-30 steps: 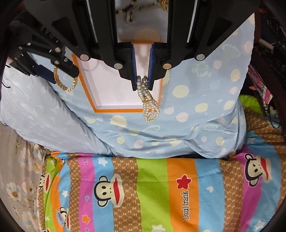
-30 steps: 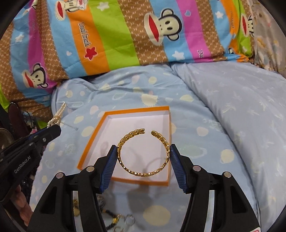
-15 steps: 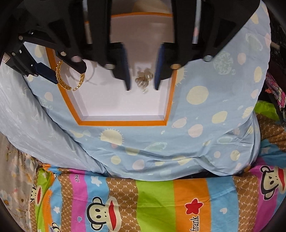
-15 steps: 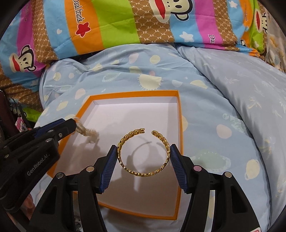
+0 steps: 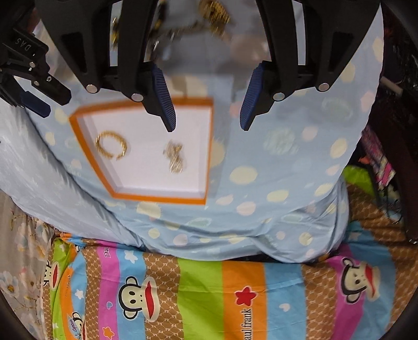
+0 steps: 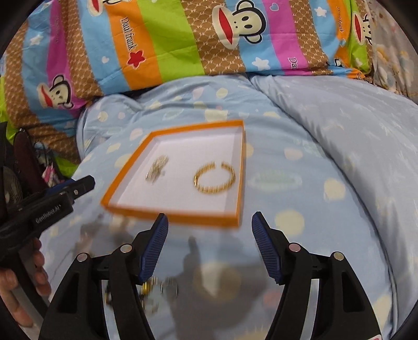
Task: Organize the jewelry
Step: 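Move the right tool to the black-bead bracelet and grasp it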
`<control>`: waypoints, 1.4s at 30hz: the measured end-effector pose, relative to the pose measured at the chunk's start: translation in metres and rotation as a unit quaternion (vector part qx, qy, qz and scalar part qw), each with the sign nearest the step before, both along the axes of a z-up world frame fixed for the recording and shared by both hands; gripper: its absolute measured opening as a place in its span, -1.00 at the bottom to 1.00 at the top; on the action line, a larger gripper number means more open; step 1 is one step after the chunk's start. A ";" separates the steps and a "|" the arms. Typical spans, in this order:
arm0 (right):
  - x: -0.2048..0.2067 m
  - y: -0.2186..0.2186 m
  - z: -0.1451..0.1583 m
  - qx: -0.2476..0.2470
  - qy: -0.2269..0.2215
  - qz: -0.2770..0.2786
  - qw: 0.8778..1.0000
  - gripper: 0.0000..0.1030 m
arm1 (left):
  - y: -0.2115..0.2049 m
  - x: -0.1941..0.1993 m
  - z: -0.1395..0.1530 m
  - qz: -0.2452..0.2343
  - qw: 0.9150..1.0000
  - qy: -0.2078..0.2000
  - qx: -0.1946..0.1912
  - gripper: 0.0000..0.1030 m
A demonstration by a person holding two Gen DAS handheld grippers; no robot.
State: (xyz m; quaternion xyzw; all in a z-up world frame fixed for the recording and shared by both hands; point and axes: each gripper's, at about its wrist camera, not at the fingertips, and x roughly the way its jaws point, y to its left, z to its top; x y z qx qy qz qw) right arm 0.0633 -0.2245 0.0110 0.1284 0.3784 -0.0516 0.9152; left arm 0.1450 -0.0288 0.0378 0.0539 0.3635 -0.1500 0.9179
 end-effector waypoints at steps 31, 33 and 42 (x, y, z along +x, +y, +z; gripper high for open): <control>-0.019 0.122 -0.029 -0.036 0.051 0.115 0.991 -0.16 | 0.092 -0.094 -0.053 0.056 0.997 0.055 -0.022 -0.02; -0.014 0.124 -0.030 -0.044 0.055 0.120 0.990 -0.16 | 0.097 -0.093 -0.054 0.059 0.996 0.058 -0.025 -0.02; -0.017 0.116 -0.027 -0.037 0.059 0.123 0.990 -0.16 | 0.102 -0.093 -0.051 0.066 0.996 0.058 -0.028 -0.01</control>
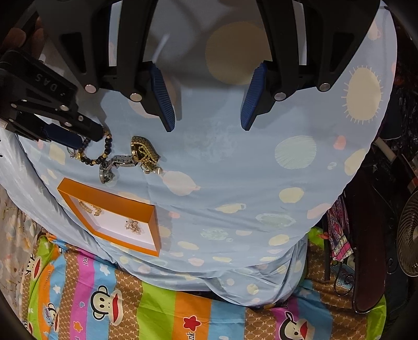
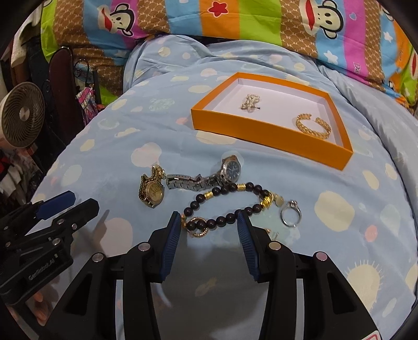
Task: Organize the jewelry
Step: 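Move the right tool to the black-bead bracelet and grasp it, then grasp the gold pendant chain with the left tool while the right tool carries the bead bracelet to the box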
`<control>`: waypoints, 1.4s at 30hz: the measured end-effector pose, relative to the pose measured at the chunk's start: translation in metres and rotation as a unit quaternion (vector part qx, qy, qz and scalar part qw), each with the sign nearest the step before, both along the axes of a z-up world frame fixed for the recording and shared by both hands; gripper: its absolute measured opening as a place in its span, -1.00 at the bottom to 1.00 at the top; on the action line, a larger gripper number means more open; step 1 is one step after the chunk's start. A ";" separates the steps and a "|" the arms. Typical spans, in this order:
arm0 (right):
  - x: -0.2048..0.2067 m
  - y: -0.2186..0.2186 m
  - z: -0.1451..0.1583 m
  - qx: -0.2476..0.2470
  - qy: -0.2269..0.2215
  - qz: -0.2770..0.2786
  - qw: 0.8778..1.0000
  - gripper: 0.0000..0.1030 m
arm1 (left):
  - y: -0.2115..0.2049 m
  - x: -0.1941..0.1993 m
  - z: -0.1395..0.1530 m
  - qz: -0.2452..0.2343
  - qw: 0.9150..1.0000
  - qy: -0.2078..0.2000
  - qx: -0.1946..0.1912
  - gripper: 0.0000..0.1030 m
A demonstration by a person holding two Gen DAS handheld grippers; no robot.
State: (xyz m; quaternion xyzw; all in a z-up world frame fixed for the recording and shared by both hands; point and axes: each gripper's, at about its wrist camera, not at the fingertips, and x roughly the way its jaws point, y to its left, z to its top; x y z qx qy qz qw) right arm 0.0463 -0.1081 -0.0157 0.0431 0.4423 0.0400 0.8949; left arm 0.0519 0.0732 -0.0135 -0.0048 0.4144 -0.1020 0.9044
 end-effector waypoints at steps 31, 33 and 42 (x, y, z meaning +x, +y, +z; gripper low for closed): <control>-0.016 -0.050 0.024 0.092 -0.039 -0.098 0.990 -0.86 | -0.046 0.023 0.007 -0.042 0.996 0.040 -0.061 0.26; -0.022 -0.054 0.032 0.096 -0.047 -0.097 0.990 -0.86 | -0.059 0.029 0.004 -0.043 0.997 0.038 -0.043 0.26; -0.045 -0.066 0.050 0.110 -0.063 -0.093 0.988 -0.86 | -0.076 0.043 -0.009 -0.042 0.998 0.048 -0.015 -0.51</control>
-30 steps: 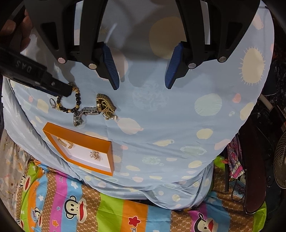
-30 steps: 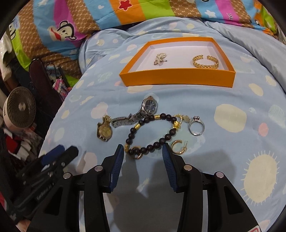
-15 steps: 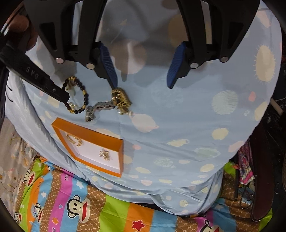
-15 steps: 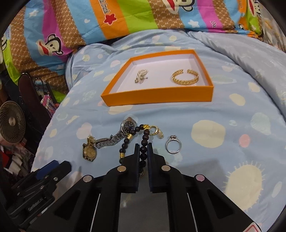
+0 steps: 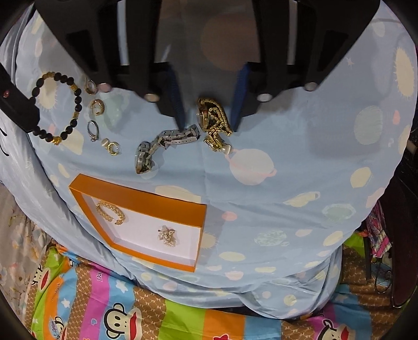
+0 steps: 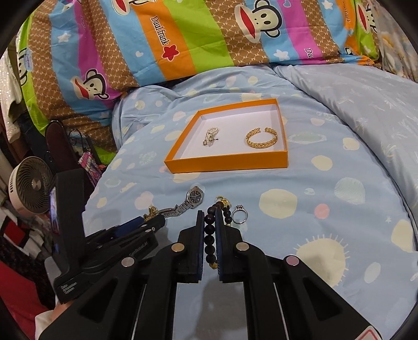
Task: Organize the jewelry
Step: 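Grasp the gold pendant chain with the left tool while the right tool carries the bead bracelet to the box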
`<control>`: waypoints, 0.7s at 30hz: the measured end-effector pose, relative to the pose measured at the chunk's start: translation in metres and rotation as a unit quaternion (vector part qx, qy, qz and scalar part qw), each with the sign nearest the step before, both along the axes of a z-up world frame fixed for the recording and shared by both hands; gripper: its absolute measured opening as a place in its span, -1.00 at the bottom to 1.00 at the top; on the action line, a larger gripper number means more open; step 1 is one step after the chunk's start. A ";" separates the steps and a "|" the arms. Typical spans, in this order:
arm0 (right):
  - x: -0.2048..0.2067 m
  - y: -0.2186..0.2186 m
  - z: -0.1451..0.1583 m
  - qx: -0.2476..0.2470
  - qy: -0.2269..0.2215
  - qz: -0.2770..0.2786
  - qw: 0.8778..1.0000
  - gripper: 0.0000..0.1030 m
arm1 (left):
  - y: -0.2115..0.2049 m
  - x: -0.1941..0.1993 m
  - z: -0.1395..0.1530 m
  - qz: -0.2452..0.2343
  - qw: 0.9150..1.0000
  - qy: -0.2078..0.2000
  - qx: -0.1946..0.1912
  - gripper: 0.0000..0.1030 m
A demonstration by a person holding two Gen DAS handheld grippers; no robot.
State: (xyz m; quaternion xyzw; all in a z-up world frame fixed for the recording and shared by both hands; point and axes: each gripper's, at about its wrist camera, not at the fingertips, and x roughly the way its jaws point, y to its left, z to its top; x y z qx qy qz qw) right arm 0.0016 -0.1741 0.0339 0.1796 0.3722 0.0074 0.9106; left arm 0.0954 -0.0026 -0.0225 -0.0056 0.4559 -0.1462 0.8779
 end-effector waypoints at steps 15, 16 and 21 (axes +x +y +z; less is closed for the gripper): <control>-0.001 -0.021 0.028 -0.018 -0.038 -0.019 0.999 -0.86 | 0.005 -0.019 0.058 -0.028 0.998 -0.060 -0.021 -0.71; 0.002 -0.023 0.032 -0.020 -0.042 -0.020 0.999 -0.86 | 0.002 -0.018 0.066 -0.033 0.997 -0.071 -0.021 -0.71; 0.036 -0.040 0.054 -0.032 -0.070 -0.028 0.997 -0.86 | -0.020 0.003 0.099 -0.048 0.992 -0.111 -0.018 -0.71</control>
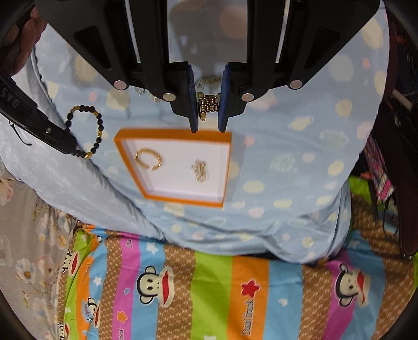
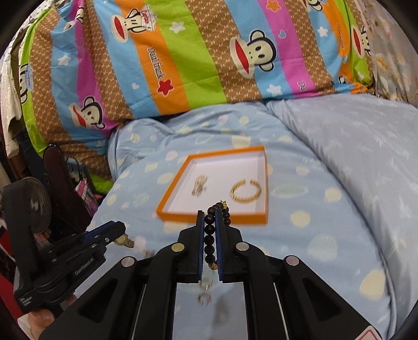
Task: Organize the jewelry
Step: 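Grasp the gold pendant chain with the left tool while the right tool carries the bead bracelet to the box, then release both pieces in the box and grasp the silver watch with the right tool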
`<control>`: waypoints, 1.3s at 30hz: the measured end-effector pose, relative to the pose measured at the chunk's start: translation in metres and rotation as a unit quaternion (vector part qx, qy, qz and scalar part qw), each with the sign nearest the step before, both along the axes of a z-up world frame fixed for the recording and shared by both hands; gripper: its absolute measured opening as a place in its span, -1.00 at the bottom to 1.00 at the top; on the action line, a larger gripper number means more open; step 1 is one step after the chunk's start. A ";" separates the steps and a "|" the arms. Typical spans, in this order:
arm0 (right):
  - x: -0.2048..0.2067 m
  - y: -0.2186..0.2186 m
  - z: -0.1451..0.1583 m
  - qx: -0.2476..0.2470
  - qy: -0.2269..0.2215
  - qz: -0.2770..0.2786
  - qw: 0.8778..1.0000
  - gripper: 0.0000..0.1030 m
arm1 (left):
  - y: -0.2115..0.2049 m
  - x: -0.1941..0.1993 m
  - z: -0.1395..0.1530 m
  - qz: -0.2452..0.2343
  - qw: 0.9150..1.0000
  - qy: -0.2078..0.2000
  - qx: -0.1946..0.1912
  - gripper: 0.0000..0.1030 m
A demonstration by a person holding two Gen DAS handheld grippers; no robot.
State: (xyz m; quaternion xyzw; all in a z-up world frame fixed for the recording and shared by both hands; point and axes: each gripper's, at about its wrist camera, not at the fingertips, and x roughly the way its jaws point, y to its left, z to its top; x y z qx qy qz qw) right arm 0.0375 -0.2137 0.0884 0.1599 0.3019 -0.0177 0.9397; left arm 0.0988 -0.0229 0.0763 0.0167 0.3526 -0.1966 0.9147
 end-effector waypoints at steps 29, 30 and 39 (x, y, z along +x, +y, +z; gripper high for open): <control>0.096 -0.023 -0.034 -0.021 0.025 -0.024 0.999 -0.35 | -0.075 0.110 -0.050 -0.004 0.999 0.009 0.038 -0.20; 0.088 -0.022 -0.032 -0.024 0.021 -0.027 0.999 -0.34 | -0.073 0.101 -0.046 -0.001 0.999 -0.003 0.046 -0.20; 0.011 -0.009 -0.057 -0.024 0.046 -0.027 0.998 -0.30 | -0.024 0.032 -0.048 0.019 0.998 -0.007 0.059 -0.19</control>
